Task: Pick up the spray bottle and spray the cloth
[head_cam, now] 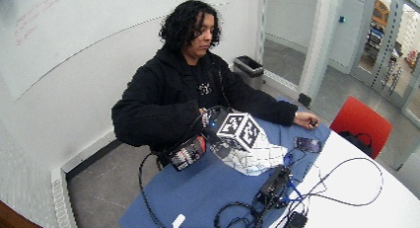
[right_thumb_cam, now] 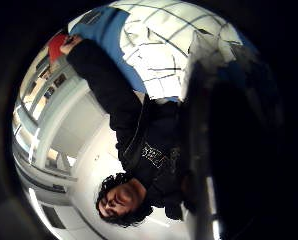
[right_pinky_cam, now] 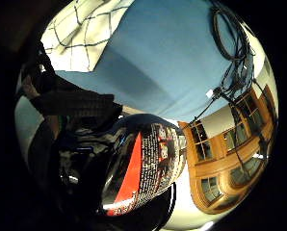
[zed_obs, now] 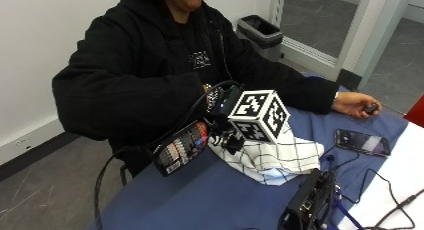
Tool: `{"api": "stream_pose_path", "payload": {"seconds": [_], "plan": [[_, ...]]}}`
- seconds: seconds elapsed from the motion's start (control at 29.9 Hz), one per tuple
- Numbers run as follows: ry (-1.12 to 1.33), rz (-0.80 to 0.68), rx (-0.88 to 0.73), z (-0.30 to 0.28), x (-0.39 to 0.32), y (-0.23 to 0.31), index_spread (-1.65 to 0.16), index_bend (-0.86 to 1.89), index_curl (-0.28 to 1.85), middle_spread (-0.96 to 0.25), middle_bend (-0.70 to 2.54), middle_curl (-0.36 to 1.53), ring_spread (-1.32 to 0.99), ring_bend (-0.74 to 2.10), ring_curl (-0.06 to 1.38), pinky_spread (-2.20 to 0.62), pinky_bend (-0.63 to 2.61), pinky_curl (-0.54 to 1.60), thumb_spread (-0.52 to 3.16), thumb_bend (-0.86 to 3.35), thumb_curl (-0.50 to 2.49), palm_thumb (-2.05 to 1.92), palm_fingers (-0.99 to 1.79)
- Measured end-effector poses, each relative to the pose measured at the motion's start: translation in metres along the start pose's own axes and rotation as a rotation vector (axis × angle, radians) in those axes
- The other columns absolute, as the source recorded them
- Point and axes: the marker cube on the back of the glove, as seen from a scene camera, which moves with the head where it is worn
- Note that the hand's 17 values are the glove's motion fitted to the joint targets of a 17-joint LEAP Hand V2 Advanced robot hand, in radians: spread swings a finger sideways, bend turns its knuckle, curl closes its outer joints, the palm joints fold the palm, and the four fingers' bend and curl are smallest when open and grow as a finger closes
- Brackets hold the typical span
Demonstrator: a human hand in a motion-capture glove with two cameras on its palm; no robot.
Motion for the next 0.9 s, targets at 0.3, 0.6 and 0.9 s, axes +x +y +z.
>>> {"api": "stream_pose_path", "payload": {"seconds": [0.3,0.6,0.9], "plan": [[0.107,0.095,-0.119,0.022,-0.012,-0.042,-0.27,0.34,0.65,-0.17,0.67,0.6,-0.21,0.68,0.52,-0.26,0.46,0.46,0.43,-0.01,0.84,1.02,1.28],[0.107,0.105,-0.148,0.023,-0.014,-0.056,-0.27,0.32,0.67,-0.17,0.66,0.6,-0.21,0.68,0.52,-0.25,0.46,0.46,0.45,-0.02,0.86,1.01,1.28],[0.049,-0.08,0.078,-0.03,-0.054,-0.023,-0.27,0.3,0.68,-0.17,0.66,0.61,-0.21,0.68,0.52,-0.25,0.46,0.46,0.47,-0.01,0.88,1.01,1.28]]}}
